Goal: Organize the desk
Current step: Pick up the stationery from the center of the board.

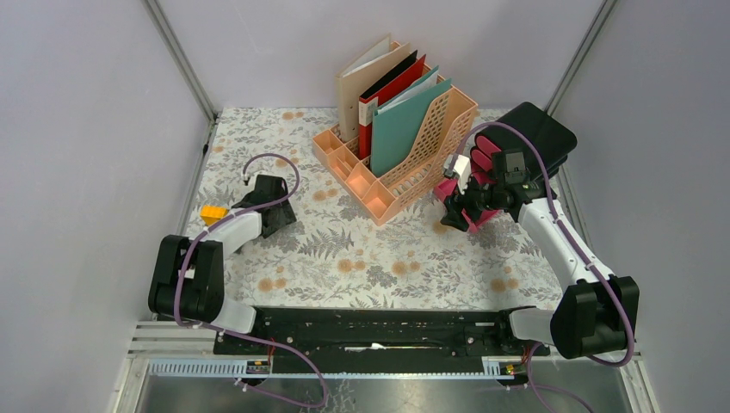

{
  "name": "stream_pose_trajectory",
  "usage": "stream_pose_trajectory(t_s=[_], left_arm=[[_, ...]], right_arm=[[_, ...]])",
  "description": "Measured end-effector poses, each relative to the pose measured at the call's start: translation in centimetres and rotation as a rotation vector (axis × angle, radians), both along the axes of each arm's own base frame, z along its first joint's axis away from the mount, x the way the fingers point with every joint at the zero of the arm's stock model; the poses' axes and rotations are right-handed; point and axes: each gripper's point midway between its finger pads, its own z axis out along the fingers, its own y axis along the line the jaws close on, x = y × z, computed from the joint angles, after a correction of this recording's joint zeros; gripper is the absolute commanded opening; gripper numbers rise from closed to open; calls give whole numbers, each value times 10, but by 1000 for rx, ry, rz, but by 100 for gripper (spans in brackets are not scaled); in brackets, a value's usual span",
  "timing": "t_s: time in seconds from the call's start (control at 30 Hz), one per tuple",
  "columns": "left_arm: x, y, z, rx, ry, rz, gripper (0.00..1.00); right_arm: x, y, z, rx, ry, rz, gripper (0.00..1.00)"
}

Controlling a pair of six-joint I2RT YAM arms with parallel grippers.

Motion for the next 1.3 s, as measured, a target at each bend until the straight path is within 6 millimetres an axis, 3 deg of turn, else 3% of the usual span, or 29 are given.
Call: stream_pose_trajectory(t_s=[0.37, 0.53, 0.8, 1.07, 1.3], left_arm=[[2, -28, 0, -133, -3, -86, 57], [-1, -45, 0, -196, 8, -143, 63], [-1, -41, -1, -158, 12, -148, 65], [10, -38, -11, -74, 40, -140, 46], [17, -37, -12, -44, 36, -140, 20]], right_arm=[[-1, 0, -1, -1, 6, 0, 72], [-1, 0, -1, -1, 5, 1, 72], [-1, 0, 0, -2, 4, 2, 72], [-1, 0, 0, -2, 2, 2, 72], [-1, 0, 0, -2, 2, 2, 72]])
